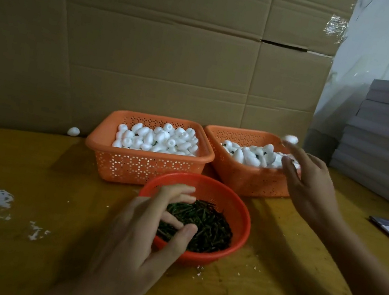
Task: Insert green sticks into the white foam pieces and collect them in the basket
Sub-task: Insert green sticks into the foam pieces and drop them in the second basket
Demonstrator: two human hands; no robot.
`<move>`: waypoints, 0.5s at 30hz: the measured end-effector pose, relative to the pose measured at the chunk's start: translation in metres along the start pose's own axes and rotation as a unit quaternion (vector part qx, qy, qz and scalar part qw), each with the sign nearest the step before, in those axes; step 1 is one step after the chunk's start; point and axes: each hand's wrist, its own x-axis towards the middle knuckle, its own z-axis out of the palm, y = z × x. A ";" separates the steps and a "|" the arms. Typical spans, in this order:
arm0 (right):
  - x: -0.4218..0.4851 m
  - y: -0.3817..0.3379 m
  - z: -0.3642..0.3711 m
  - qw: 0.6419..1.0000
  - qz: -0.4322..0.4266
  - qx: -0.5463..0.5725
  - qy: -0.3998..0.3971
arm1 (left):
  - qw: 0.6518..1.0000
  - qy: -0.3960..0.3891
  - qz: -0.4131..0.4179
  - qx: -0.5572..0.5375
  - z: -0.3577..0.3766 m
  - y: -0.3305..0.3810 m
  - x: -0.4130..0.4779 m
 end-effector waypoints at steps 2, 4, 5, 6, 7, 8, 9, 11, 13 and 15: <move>0.003 0.017 0.001 0.996 0.025 -0.080 -0.035 | 0.999 -0.012 0.012 0.041 0.002 -0.002 0.000; 0.000 0.025 0.002 0.995 0.018 -0.096 -0.017 | 0.996 -0.013 0.038 0.085 0.003 -0.003 0.001; -0.002 0.023 0.002 0.996 0.009 -0.088 0.007 | 0.993 -0.011 0.054 0.106 0.003 -0.003 0.002; -0.003 0.019 0.002 0.996 -0.008 -0.077 0.035 | 0.990 -0.013 0.069 0.125 0.004 -0.004 0.003; -0.005 0.011 0.002 0.996 -0.031 -0.062 0.059 | 0.987 -0.017 0.080 0.141 0.005 -0.005 0.003; -0.007 0.001 0.001 0.995 -0.058 -0.040 0.070 | 0.984 -0.021 0.089 0.152 0.005 -0.006 0.004; -0.010 -0.012 0.001 0.995 -0.088 -0.005 0.054 | 0.983 -0.024 0.093 0.156 0.005 -0.006 0.004; -0.022 -0.044 0.000 0.984 -0.151 0.070 -0.067 | 0.984 -0.016 0.093 0.150 0.005 -0.004 0.003; -0.037 -0.072 0.006 0.946 -0.213 0.049 -0.240 | 0.989 0.002 0.079 0.127 0.003 -0.004 0.004; -0.047 -0.083 0.013 0.901 -0.243 -0.027 -0.358 | 0.994 0.032 0.061 0.091 -0.003 -0.004 0.011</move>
